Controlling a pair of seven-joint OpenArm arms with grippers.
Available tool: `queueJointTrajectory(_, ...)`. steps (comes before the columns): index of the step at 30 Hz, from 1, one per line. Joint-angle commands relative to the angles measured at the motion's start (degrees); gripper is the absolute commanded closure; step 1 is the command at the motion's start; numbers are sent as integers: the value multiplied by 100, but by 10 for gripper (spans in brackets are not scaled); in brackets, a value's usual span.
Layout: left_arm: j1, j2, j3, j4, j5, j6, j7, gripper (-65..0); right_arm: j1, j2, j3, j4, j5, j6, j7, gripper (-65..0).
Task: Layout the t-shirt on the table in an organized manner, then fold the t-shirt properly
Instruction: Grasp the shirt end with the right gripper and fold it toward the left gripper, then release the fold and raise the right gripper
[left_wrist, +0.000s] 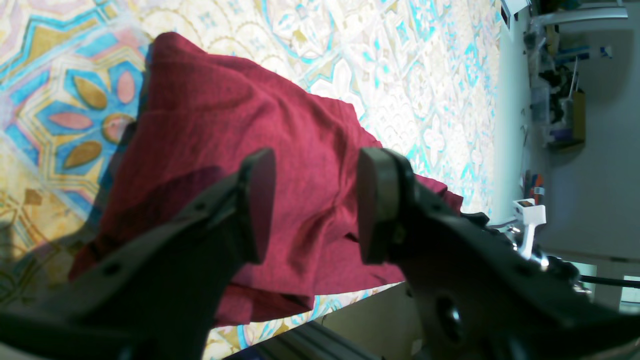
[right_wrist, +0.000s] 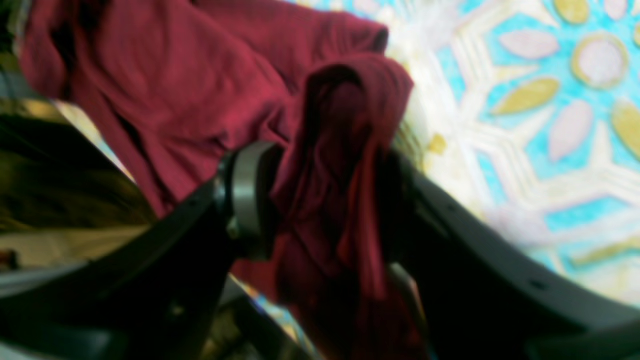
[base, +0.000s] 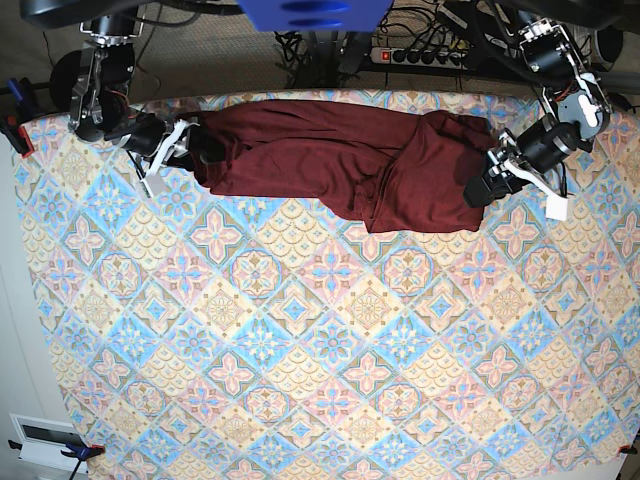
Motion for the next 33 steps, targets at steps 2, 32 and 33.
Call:
queueJointTrajectory(2, -33, -53, -33, 75, -130, -18, -68, -263, -64, -39, -29, -223, -401, -80, -406, -277)
queueJointTrajectory(32, -42, 70, 196, 75, 1478, 0, -77, 0, 2345, 1482, 955, -1761, -445, -80, -72, 0)
queueJointTrajectory(33, -50, 105, 293, 75, 1610, 0, -77, 0, 2415, 1517, 955, -1770, -445, -80, -72, 0)
